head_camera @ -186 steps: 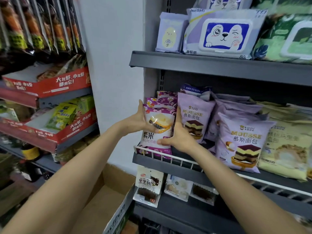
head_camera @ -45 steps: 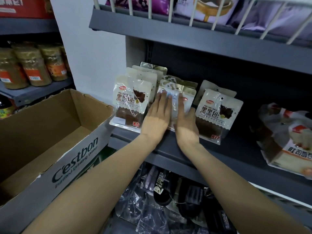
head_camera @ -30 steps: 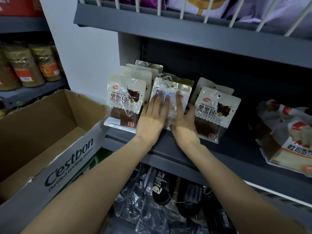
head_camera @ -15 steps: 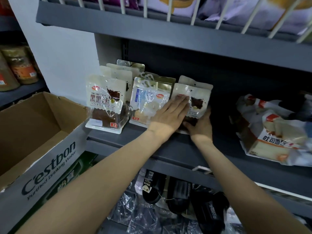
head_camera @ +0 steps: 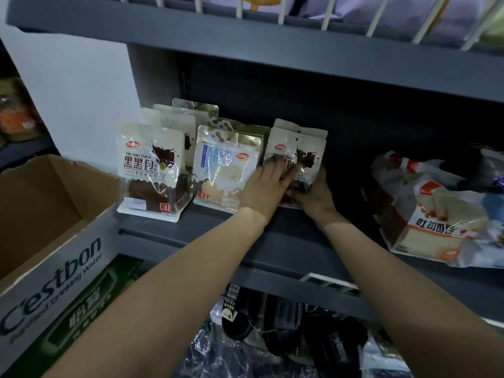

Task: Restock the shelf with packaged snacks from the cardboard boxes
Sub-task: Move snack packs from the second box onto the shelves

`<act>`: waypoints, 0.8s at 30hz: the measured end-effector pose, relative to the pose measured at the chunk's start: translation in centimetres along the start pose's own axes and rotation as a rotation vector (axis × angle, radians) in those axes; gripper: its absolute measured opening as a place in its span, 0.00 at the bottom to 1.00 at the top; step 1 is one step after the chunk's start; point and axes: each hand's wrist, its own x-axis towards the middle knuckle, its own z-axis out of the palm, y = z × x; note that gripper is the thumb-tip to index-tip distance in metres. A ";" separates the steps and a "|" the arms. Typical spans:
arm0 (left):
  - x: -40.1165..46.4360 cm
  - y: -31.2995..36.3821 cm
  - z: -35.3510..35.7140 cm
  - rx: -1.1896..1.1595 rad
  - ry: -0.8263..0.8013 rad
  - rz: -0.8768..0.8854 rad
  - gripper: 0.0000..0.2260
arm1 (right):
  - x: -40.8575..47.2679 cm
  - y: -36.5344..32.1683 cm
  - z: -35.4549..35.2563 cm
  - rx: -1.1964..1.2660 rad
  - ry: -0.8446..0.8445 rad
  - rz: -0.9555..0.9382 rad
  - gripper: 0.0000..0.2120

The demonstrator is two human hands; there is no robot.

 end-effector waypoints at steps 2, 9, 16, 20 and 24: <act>0.3 0.2 -0.6 0.030 -0.042 0.019 0.29 | 0.5 -0.5 0.5 -0.080 0.056 0.007 0.50; 0.8 0.5 -0.5 -0.014 -0.081 -0.049 0.27 | -0.9 -1.1 1.7 -0.953 0.496 -0.304 0.22; 0.8 0.2 -1.3 -0.110 -0.072 -0.011 0.20 | -1.9 -1.3 1.1 -0.914 0.162 -0.226 0.24; 0.5 0.3 -2.9 -0.252 -0.112 -0.020 0.18 | -2.2 -2.3 0.5 -0.710 0.065 -0.141 0.27; -0.1 -0.8 -5.3 -0.494 -0.221 -0.070 0.22 | -3.2 -3.5 -0.4 -0.521 0.019 -0.093 0.20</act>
